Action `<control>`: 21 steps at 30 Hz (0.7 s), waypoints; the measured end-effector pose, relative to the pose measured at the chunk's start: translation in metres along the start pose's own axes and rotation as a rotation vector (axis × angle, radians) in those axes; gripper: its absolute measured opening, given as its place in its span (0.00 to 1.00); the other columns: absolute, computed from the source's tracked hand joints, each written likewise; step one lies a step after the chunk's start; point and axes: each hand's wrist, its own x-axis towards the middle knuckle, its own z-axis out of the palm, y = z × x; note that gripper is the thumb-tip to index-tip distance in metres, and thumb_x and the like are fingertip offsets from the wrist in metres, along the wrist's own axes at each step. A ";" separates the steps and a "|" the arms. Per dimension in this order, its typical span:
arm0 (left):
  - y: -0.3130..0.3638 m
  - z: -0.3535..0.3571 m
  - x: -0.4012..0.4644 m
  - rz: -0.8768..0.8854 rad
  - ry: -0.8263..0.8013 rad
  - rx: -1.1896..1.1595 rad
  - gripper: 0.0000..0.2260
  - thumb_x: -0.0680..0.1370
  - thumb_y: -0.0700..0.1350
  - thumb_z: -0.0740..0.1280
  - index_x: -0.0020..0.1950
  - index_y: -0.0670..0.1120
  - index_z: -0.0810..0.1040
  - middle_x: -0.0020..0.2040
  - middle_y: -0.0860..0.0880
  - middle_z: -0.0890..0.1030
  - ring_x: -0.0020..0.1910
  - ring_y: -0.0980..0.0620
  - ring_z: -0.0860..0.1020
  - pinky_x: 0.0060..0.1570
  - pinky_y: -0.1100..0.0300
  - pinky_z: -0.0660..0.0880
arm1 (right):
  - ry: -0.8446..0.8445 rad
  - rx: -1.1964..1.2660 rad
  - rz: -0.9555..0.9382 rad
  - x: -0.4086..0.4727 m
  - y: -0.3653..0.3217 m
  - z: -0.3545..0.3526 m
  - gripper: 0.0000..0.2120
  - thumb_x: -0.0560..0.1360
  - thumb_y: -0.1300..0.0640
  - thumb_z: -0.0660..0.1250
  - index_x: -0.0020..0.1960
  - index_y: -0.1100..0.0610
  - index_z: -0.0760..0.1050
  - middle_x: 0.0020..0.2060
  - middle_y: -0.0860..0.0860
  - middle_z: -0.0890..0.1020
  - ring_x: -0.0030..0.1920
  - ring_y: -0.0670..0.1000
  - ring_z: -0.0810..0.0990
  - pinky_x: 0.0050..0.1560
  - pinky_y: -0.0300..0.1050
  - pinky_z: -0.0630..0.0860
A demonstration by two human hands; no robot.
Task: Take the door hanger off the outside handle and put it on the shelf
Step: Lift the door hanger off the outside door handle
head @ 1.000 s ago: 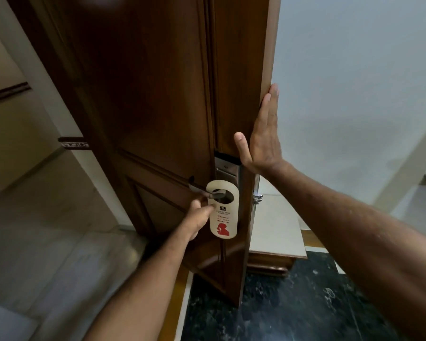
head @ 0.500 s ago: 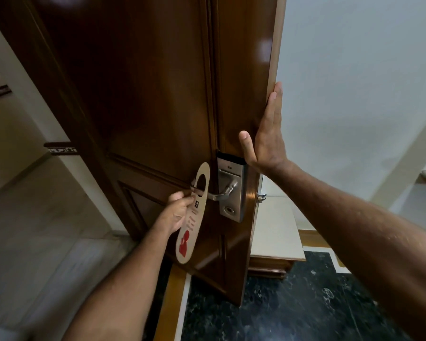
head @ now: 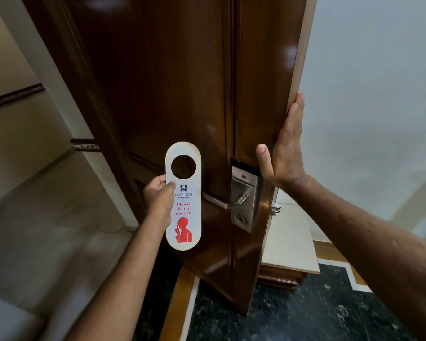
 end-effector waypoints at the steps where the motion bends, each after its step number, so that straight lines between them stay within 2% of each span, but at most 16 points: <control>1: 0.004 -0.002 -0.006 0.007 0.010 -0.014 0.04 0.80 0.42 0.69 0.47 0.51 0.81 0.35 0.55 0.88 0.36 0.54 0.87 0.28 0.61 0.80 | 0.001 0.009 -0.007 0.000 -0.005 0.000 0.43 0.77 0.52 0.63 0.77 0.67 0.38 0.75 0.77 0.44 0.79 0.75 0.42 0.78 0.72 0.47; 6: 0.037 -0.020 -0.024 0.090 0.054 -0.098 0.05 0.80 0.41 0.69 0.49 0.51 0.81 0.36 0.55 0.88 0.37 0.55 0.87 0.28 0.62 0.80 | -0.021 0.033 -0.032 -0.009 -0.038 -0.001 0.45 0.77 0.49 0.62 0.79 0.59 0.33 0.76 0.76 0.42 0.80 0.70 0.40 0.79 0.68 0.45; 12: 0.061 -0.062 -0.049 0.234 0.141 -0.180 0.08 0.79 0.39 0.69 0.46 0.53 0.82 0.39 0.54 0.89 0.38 0.52 0.88 0.31 0.60 0.81 | -0.015 0.135 -0.074 -0.029 -0.091 0.007 0.40 0.81 0.45 0.55 0.80 0.61 0.37 0.76 0.74 0.43 0.80 0.71 0.42 0.78 0.70 0.49; 14: 0.066 -0.078 -0.060 0.275 0.180 -0.189 0.08 0.79 0.40 0.70 0.46 0.54 0.82 0.40 0.54 0.89 0.38 0.52 0.88 0.31 0.60 0.81 | 0.011 0.204 -0.104 -0.035 -0.114 0.012 0.38 0.82 0.45 0.53 0.80 0.62 0.38 0.78 0.69 0.43 0.80 0.69 0.42 0.79 0.70 0.49; 17: 0.074 -0.106 -0.076 0.336 0.241 -0.195 0.07 0.79 0.40 0.70 0.47 0.54 0.82 0.40 0.57 0.88 0.40 0.54 0.88 0.31 0.62 0.81 | 0.025 0.312 -0.149 -0.045 -0.151 0.020 0.37 0.82 0.44 0.51 0.80 0.61 0.39 0.82 0.56 0.40 0.81 0.64 0.42 0.79 0.67 0.49; 21: 0.081 -0.149 -0.100 0.403 0.361 -0.200 0.08 0.79 0.39 0.70 0.48 0.53 0.83 0.45 0.55 0.89 0.45 0.54 0.88 0.38 0.61 0.83 | 0.004 0.517 -0.199 -0.054 -0.203 0.034 0.34 0.83 0.45 0.50 0.81 0.60 0.40 0.82 0.53 0.41 0.82 0.61 0.43 0.79 0.63 0.48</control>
